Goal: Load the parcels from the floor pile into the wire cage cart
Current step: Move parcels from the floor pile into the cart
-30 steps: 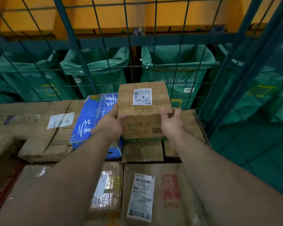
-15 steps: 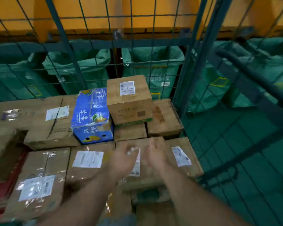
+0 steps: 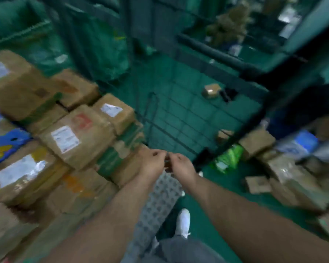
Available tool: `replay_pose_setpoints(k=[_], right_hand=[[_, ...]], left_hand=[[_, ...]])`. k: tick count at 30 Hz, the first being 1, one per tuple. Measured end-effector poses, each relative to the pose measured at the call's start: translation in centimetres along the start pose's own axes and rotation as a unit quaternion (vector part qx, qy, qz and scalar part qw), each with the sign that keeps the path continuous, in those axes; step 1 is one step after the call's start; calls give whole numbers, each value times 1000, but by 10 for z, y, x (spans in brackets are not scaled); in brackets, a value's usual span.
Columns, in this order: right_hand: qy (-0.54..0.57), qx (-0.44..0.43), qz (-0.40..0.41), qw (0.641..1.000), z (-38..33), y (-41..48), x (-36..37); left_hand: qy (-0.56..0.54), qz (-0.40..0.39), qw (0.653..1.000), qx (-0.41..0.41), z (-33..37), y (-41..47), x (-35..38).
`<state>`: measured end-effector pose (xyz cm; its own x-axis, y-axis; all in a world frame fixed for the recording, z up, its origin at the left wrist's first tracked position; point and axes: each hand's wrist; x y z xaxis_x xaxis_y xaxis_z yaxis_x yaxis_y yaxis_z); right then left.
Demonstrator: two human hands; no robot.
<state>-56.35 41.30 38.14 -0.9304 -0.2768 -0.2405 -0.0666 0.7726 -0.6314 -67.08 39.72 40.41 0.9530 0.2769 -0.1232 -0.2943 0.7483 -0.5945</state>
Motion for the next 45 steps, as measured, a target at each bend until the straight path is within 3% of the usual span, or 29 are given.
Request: replay_pose_setpoints(k=[5,9,16,22,35,39,45], right_hand=[[114,35,110,987,61,-61,-100],[242,75,182,950,138,-116,-199],[329,149,288,887,304,-205,-362],[355,187,366,839,408,-258,-479],[438,232,342,798,493,-252,-602],[417,265,362,790,523,-249,-663],[381,359,391,757,586,-251,-732]], left_hand=[[98,-117,988,26,-16,-44,106],[172,-212,961,36,-47,-104,219],[320,-361,876,7,-130,-210,419],[385,-396,833,-7,-173,-279,539],[494,-376,784,-7,-187,-276,698],[527,-417,740,17,-192,-269,791],[592,-485,642,47,-200,-267,921]])
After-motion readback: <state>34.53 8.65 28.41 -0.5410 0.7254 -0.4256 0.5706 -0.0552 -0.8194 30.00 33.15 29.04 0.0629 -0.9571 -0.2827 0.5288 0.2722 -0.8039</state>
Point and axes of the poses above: each hand's wrist, its own y-axis towards the middle knuckle, its own x-axis out of the palm, z = x × y, and after that the axes turned 3 degrees about -y, right-handed
